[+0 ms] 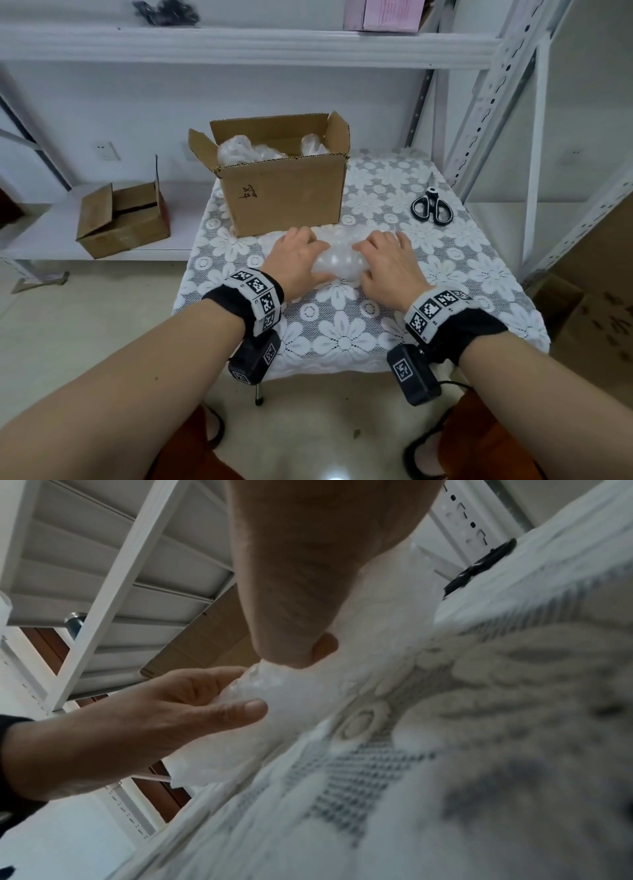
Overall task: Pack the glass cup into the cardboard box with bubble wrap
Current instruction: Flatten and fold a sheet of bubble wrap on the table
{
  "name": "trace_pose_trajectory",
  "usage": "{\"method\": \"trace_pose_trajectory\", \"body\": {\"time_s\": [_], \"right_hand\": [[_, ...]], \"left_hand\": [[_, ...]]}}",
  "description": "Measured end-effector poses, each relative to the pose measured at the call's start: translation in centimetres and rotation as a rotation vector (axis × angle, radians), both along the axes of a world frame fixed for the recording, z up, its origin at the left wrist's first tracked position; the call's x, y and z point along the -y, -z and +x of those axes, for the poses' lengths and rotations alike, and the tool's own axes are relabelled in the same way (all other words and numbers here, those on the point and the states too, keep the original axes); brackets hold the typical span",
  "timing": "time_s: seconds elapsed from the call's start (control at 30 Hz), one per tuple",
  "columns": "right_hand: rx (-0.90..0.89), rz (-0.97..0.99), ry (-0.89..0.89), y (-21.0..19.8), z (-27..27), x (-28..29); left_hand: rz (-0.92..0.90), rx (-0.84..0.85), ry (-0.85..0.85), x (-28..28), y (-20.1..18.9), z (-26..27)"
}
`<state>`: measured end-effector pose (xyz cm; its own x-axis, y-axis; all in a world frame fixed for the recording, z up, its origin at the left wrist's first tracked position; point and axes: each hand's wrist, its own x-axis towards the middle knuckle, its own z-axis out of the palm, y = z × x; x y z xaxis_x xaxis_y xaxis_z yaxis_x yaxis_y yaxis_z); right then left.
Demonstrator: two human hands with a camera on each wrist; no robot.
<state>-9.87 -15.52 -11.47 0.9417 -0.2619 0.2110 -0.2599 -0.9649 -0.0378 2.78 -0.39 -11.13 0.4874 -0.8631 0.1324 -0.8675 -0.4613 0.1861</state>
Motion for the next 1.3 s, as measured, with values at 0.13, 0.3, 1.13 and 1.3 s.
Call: {"method": "trace_pose_trajectory", "body": {"time_s": [0.13, 0.3, 1.13, 1.3], "right_hand": [[-0.022, 0.021, 0.043, -0.8, 0.3, 0.2], [-0.014, 0.129, 0.043, -2.0, 0.6, 0.4], [-0.179, 0.155, -0.034, -0.1, -0.2, 0.1], [-0.308, 0.236, 0.067, -0.8, -0.3, 0.5]], "left_hand": [[0.010, -0.003, 0.000, -0.2, -1.0, 0.1], [0.023, -0.036, -0.041, -0.3, -1.9, 0.2], [0.346, -0.193, -0.043, -1.5, -0.1, 0.4], [0.288, -0.235, -0.151, -1.1, 0.0, 1.2]]}}
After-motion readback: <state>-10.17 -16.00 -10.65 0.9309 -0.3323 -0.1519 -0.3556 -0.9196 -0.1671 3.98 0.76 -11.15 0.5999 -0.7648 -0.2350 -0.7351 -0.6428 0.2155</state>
